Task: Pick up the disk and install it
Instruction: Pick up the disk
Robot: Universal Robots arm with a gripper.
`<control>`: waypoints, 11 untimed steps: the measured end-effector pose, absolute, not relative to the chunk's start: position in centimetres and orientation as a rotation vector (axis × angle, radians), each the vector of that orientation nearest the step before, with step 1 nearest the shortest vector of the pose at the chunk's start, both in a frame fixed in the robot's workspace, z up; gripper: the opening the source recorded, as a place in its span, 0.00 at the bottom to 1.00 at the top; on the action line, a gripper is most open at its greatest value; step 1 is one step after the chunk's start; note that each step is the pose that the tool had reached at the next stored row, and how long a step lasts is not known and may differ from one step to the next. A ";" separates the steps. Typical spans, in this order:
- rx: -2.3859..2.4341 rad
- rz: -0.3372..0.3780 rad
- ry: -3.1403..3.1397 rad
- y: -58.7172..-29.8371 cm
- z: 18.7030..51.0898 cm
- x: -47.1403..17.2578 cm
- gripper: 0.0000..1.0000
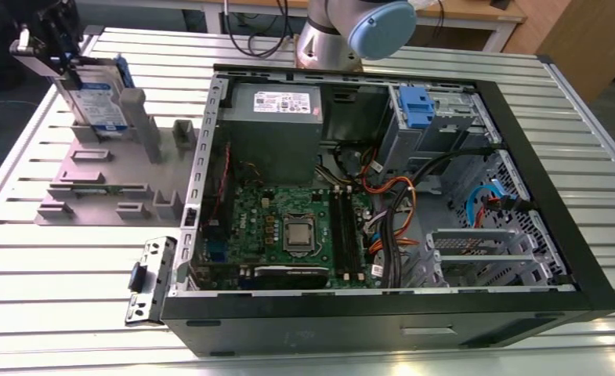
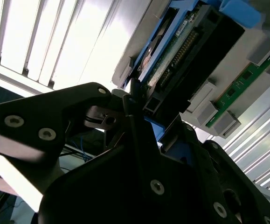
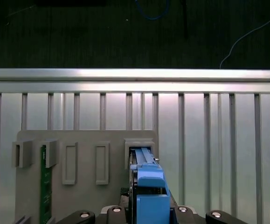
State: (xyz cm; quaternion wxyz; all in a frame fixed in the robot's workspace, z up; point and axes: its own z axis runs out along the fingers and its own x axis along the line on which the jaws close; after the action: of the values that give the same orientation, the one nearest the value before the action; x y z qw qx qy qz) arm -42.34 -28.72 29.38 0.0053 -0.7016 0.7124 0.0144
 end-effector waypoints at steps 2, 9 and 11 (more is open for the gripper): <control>-2.197 0.045 2.231 -28.7 29.6 -42.3 0.36; -2.196 0.046 2.230 -28.7 30.2 -42.3 0.36; -2.196 0.047 2.230 -28.7 30.4 -42.3 0.36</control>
State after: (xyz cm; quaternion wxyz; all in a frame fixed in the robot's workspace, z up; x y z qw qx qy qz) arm -42.34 -28.72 30.35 0.0057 -0.7016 0.7124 0.0149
